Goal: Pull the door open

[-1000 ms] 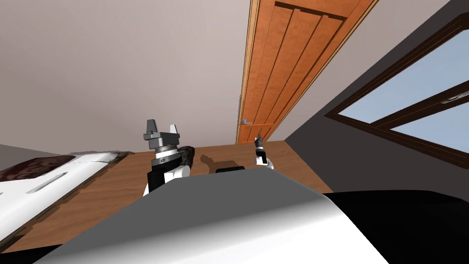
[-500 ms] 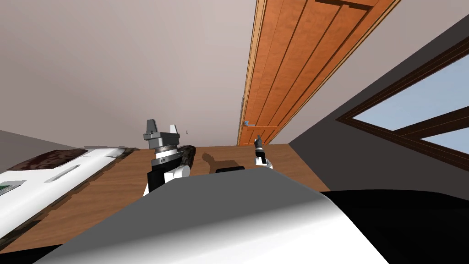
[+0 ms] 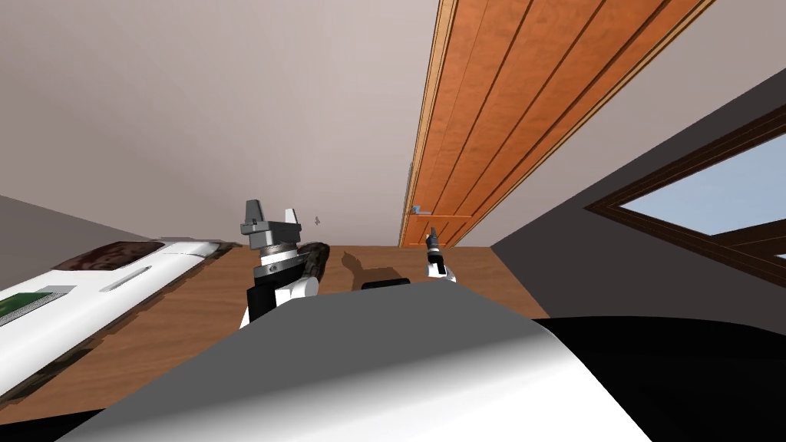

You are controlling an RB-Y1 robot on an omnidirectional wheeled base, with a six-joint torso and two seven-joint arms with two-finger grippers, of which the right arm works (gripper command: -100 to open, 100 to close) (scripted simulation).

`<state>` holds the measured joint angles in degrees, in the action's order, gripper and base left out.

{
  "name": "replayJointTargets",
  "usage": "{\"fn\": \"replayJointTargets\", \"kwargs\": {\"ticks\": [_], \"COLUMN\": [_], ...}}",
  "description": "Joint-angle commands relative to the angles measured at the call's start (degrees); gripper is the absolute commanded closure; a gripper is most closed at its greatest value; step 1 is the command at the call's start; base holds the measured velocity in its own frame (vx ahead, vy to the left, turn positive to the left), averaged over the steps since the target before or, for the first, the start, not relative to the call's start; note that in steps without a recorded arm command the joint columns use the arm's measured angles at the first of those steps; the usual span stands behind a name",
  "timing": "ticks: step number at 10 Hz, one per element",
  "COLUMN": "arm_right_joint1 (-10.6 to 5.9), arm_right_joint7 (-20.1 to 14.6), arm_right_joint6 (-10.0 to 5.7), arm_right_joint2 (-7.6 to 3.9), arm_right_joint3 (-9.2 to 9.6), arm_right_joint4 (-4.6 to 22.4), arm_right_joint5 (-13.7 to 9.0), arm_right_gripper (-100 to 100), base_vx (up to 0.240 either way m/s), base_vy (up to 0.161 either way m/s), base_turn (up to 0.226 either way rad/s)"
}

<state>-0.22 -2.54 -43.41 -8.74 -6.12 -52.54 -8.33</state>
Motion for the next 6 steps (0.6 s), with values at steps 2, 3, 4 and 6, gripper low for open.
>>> {"fn": "replayJointTargets", "kwargs": {"ticks": [2, 3, 4, 6], "arm_right_joint1": [-0.87, -1.32, -2.23, -3.51], "arm_right_joint7": [0.1, 0.2, 0.3, 0.5], "arm_right_joint6": [-0.46, -0.65, -1.05, -1.62], "arm_right_joint2": [-0.13, -0.18, -0.29, -0.44], "arm_right_joint3": [-0.06, -0.1, -0.16, -0.25], "arm_right_joint4": [2.2, 3.3, 5.6, 8.8], "arm_right_joint5": [-0.3, -0.4, -0.8, -1.2], "arm_right_gripper": [-100, -100, -100, -100], "base_vx": [0.058, 0.043, 0.086, 0.105], "base_vy": [-0.049, -0.03, -0.058, -0.065], "base_turn": [0.07, 0.042, 0.135, 0.131]}}
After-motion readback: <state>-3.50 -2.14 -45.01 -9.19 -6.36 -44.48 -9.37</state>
